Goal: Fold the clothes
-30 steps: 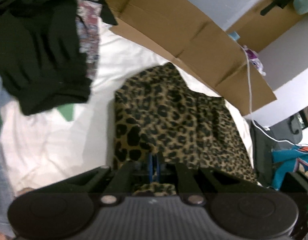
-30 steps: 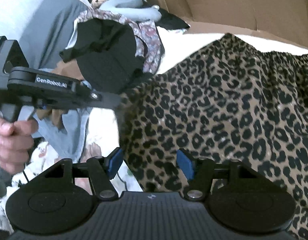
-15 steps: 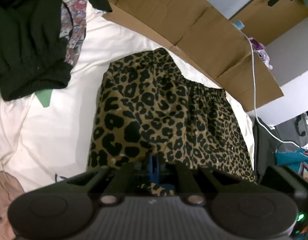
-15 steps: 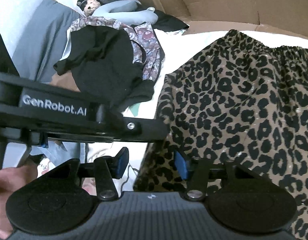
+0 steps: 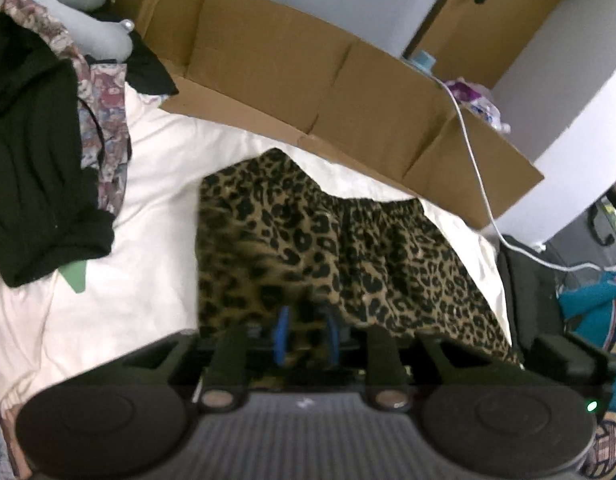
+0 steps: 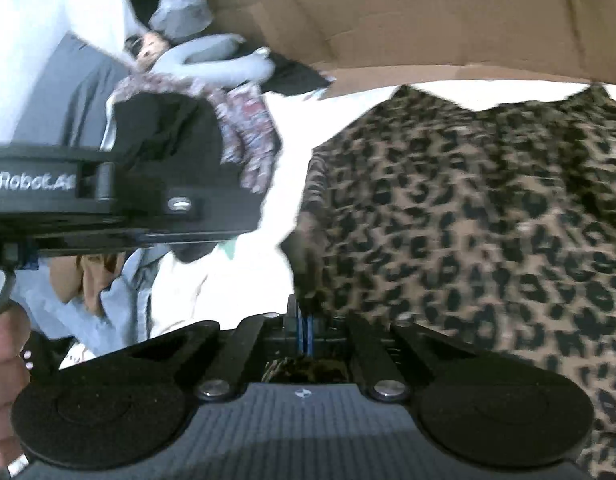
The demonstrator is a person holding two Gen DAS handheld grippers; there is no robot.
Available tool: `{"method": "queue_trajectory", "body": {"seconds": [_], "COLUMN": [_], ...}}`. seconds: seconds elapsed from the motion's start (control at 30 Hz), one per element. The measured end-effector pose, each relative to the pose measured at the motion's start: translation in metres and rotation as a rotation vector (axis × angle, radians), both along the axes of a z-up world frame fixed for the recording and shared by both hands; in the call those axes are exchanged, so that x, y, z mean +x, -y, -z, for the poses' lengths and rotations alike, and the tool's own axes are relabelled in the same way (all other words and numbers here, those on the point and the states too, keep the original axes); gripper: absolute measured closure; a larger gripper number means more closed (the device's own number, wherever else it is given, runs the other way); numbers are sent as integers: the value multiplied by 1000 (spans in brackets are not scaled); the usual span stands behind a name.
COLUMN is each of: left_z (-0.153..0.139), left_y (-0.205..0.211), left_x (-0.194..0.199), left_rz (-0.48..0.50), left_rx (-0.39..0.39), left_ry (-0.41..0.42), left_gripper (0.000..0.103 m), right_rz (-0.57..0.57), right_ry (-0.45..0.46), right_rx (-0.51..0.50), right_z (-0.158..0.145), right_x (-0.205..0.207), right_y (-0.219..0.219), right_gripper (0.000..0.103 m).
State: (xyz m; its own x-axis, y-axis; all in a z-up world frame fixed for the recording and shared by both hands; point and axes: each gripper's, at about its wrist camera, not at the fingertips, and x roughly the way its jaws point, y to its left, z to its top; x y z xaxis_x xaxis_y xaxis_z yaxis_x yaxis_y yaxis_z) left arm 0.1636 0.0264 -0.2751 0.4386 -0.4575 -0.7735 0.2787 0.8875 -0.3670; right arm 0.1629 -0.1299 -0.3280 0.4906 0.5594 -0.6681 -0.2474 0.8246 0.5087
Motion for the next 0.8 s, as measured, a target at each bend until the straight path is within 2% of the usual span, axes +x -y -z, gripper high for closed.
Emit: {"method": "queue_trajectory", "body": {"seconds": [0.2, 0.37, 0.5, 0.63, 0.8], "left_z": [24, 41, 53, 66, 75], "left_y": [0, 6, 11, 17, 24], "left_x": [7, 7, 3, 1, -1], "left_rz": [-40, -27, 2, 51, 61], "left_rx": [62, 96, 115, 149, 148], "left_ry": [-62, -111, -140, -170, -196], "left_gripper": [77, 77, 77, 76, 75], "right_rz": [108, 139, 209, 250, 384], "right_ry": [16, 12, 19, 10, -39], "right_rx": [6, -39, -4, -13, 29], "right_z": [-9, -14, -13, -9, -1], "right_x": [-2, -3, -9, -19, -34], "right_y": [59, 98, 129, 154, 198], "right_gripper": [103, 103, 103, 103, 103]}}
